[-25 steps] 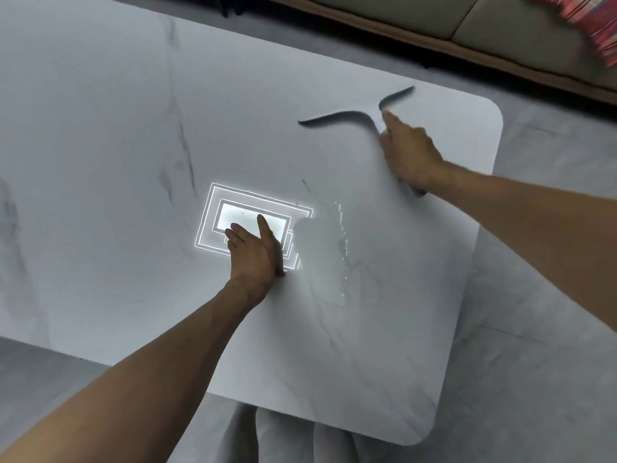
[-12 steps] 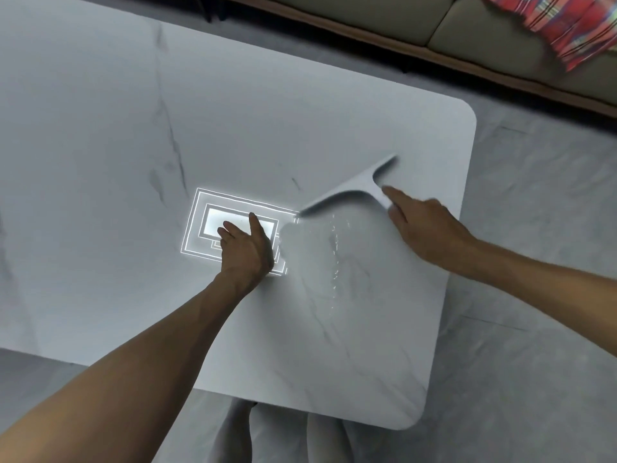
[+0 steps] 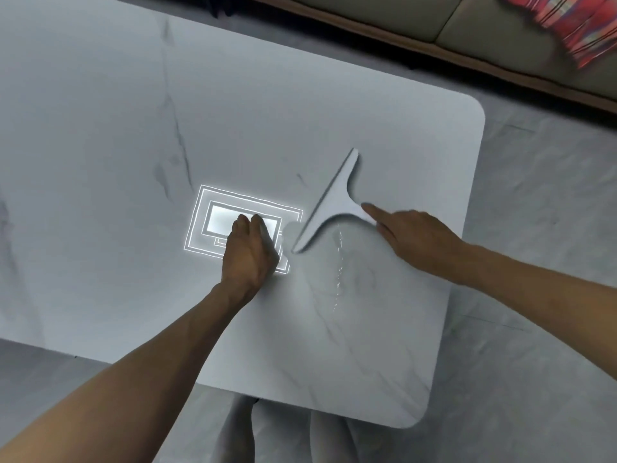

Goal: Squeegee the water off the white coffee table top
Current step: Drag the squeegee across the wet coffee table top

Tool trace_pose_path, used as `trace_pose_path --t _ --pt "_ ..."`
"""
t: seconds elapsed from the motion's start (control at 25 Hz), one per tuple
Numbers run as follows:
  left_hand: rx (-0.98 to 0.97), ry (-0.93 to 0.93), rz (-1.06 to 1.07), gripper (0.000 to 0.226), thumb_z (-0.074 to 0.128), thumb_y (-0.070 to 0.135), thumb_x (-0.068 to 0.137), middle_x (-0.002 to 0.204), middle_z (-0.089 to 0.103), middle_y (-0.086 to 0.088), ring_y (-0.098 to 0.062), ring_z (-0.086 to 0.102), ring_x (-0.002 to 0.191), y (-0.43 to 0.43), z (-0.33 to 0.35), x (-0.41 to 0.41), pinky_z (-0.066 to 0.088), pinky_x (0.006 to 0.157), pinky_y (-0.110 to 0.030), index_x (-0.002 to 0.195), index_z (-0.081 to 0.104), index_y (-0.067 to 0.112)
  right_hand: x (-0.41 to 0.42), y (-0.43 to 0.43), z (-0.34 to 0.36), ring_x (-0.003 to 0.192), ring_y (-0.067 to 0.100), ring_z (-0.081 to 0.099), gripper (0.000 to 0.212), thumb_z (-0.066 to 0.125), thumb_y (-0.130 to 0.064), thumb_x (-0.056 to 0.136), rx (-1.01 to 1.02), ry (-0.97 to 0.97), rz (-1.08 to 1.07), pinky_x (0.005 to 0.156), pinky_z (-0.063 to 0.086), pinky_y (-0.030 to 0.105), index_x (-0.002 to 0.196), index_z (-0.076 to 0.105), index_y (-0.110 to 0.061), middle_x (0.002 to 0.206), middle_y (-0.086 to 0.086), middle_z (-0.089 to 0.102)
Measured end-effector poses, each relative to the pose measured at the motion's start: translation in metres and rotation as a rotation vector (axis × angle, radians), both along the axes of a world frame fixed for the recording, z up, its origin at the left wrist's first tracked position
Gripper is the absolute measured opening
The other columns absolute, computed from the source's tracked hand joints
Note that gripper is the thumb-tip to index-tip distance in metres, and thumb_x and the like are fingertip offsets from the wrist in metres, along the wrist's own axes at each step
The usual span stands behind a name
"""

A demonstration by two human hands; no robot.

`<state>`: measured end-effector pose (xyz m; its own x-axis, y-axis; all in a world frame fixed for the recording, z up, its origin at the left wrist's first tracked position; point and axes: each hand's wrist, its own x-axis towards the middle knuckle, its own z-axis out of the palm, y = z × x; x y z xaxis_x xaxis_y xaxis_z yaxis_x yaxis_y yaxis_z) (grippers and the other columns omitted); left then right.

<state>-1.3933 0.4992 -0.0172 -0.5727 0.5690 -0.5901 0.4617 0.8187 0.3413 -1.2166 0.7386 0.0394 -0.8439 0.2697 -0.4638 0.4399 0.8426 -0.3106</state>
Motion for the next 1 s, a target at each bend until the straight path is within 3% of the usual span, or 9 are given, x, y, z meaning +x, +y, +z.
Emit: trace_pose_path --t 0.12,0.2,0.32,0.44,0.52,0.6,0.8,0.92,1.0 --pt "0.054 0.088 0.017 0.064 0.05 -0.001 0.087 0.146 0.029 -0.026 -0.041 0.038 0.129 0.033 0.003 0.011 0.039 0.105 -0.044 0.147 0.03 0.007 0.05 0.014 0.019 0.067 0.018 0.05 0.051 0.033 -0.032 0.102 0.092 -0.187 0.099 0.062 0.037 0.03 0.151 0.018 -0.037 0.076 -0.003 0.048" --pt "-0.03 0.115 -0.069 0.069 0.046 0.007 0.09 0.153 0.018 -0.028 -0.051 0.03 0.133 0.05 -0.002 0.024 0.035 0.11 -0.053 0.152 0.018 0.01 0.054 0.033 0.029 0.068 0.014 0.05 0.05 0.035 -0.033 0.102 0.028 -0.169 0.04 0.063 0.034 0.026 0.15 0.023 -0.037 0.075 -0.004 0.051" --pt "-0.044 0.205 -0.132 0.075 0.05 0.014 0.088 0.154 0.011 -0.03 -0.055 0.029 0.131 0.068 -0.013 0.033 0.033 0.109 -0.054 0.153 0.011 0.011 0.017 0.068 0.033 0.084 0.026 0.062 0.045 0.038 -0.031 0.101 -0.026 0.039 -0.213 0.073 0.043 0.03 0.146 0.035 -0.031 0.097 0.01 0.067" --pt "-0.113 0.177 -0.178 0.073 0.047 0.016 0.092 0.155 0.006 -0.033 -0.058 0.018 0.137 0.073 -0.022 0.037 0.029 0.11 -0.057 0.153 0.008 0.01 -0.044 0.1 0.02 0.106 0.039 0.057 0.044 0.033 -0.028 0.101 -0.008 0.108 -0.481 0.089 0.047 0.04 0.145 0.036 -0.025 0.12 0.019 0.062" --pt "-0.177 0.19 -0.212 0.067 0.04 0.018 0.095 0.154 0.006 -0.036 -0.061 0.016 0.137 0.077 -0.028 0.037 0.032 0.107 -0.059 0.153 0.008 0.007 -0.071 0.112 0.013 0.089 0.039 0.059 0.044 0.029 -0.023 0.098 -0.084 0.096 -0.656 0.07 0.052 0.04 0.141 0.036 -0.027 0.115 0.022 0.06" --pt "-0.202 0.153 -0.248 0.064 0.034 0.017 0.097 0.154 0.006 -0.037 -0.064 0.015 0.136 0.081 -0.032 0.034 0.032 0.105 -0.063 0.153 0.008 0.003 -0.076 0.112 0.008 0.069 0.033 0.058 0.044 0.029 -0.018 0.096 -0.095 0.043 -0.727 0.053 0.046 0.031 0.139 0.036 -0.025 0.11 0.023 0.06" --pt "-0.137 -0.005 -0.112 0.076 0.055 0.024 0.09 0.158 0.004 -0.025 -0.052 0.013 0.142 0.083 -0.034 0.024 0.025 0.11 -0.064 0.153 0.015 0.017 -0.01 0.051 0.008 0.076 0.031 0.055 0.048 0.032 -0.025 0.101 -0.07 -0.057 -0.606 0.07 0.043 0.033 0.149 0.024 -0.027 0.096 0.022 0.058" --pt "-0.181 0.006 -0.127 0.079 0.057 0.032 0.088 0.158 0.002 -0.024 -0.053 0.011 0.142 0.083 -0.039 0.024 0.026 0.11 -0.063 0.153 0.014 0.018 0.041 0.01 0.023 0.064 0.026 0.055 0.05 0.033 -0.026 0.102 -0.112 -0.167 -0.526 0.06 0.041 0.03 0.151 0.02 -0.026 0.072 0.007 0.054" --pt "-0.235 0.047 -0.259 0.076 0.047 0.035 0.091 0.156 0.004 -0.03 -0.061 0.01 0.138 0.085 -0.047 0.022 0.028 0.107 -0.064 0.153 0.013 0.008 0.045 0.016 0.034 0.053 0.014 0.05 0.046 0.034 -0.026 0.102 -0.107 -0.156 -0.52 0.048 0.034 0.025 0.148 0.028 -0.025 0.062 -0.002 0.05"
